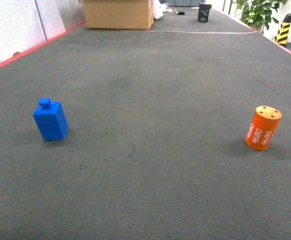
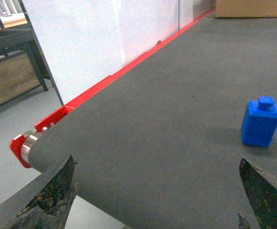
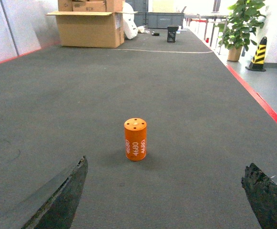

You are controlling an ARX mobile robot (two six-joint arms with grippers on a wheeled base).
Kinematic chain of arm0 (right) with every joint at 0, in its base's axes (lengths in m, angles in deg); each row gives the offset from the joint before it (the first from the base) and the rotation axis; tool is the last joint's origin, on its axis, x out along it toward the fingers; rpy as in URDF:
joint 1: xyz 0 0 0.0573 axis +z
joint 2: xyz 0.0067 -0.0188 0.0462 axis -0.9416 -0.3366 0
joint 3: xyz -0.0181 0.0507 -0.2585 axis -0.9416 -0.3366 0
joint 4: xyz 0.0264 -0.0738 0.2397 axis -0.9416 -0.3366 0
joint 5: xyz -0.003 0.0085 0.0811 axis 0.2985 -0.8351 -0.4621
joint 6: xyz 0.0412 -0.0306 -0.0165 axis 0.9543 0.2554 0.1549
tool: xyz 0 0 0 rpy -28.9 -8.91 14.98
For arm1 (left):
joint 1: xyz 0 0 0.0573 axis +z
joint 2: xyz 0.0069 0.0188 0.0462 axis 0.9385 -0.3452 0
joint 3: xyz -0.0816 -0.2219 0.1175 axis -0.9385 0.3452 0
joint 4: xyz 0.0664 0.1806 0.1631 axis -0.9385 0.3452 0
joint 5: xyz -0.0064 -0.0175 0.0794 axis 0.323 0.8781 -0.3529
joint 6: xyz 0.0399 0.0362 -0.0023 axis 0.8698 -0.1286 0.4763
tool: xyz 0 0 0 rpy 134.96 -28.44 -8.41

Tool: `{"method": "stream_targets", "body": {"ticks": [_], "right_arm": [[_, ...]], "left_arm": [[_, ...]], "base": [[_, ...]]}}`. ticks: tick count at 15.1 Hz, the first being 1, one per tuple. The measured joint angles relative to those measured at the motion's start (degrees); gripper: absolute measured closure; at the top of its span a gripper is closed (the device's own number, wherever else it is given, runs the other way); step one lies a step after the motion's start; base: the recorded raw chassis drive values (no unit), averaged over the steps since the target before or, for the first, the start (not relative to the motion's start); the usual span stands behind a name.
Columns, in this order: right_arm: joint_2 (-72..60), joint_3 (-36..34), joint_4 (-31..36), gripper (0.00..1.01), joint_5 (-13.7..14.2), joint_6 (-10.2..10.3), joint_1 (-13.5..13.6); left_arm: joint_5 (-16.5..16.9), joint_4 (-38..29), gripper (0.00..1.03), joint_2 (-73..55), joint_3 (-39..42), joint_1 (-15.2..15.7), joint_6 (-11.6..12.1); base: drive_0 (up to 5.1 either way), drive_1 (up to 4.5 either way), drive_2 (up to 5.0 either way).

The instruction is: Sort blue parts and orange caps into right shelf containers

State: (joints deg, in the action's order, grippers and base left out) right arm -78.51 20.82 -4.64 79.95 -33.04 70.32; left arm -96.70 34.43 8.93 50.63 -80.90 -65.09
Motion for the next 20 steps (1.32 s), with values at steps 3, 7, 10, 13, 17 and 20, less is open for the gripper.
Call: {"method": "stream_targets", "body": {"ticks": [3, 7, 10, 13, 17, 20], "right_arm": [[0.00, 0.00, 0.00, 0.03, 0.00, 0.00, 0.00], [0.00, 0.00, 0.00, 0.03, 0.00, 0.00, 0.00], [0.00, 0.00, 0.00, 0.03, 0.00, 0.00, 0.00], [0.00, 0.00, 0.00, 0.03, -0.02, -0.02, 0.00], [0.00, 0.00, 0.00, 0.03, 0.00, 0.00, 0.00], [0.00, 0.00, 0.00, 0.03, -0.02, 0.00, 0.00]], "left_arm": [[3.26, -15.45, 0.05, -14.23, 0.11, 2.93, 0.94], [5.79, -37.46, 0.05, -37.44, -2.38, 4.94, 1.46], [5.57, -47.98, 0.05, -51.54, -5.73, 3.10, 1.42], [5.25, -53.44, 0.05, -59.98, -8.52, 1.31, 1.42], [6.75, -57.99, 0.05, -70.34, -14.23, 2.23, 1.92], [7.89, -58.97, 0.05, -73.35, -16.59, 2.58, 1.90]], "base": [[0.0, 0.00, 0.0], [0.0, 0.00, 0.0], [0.0, 0.00, 0.0], [0.0, 0.00, 0.0], [0.0, 0.00, 0.0], [0.0, 0.00, 0.0]]}}
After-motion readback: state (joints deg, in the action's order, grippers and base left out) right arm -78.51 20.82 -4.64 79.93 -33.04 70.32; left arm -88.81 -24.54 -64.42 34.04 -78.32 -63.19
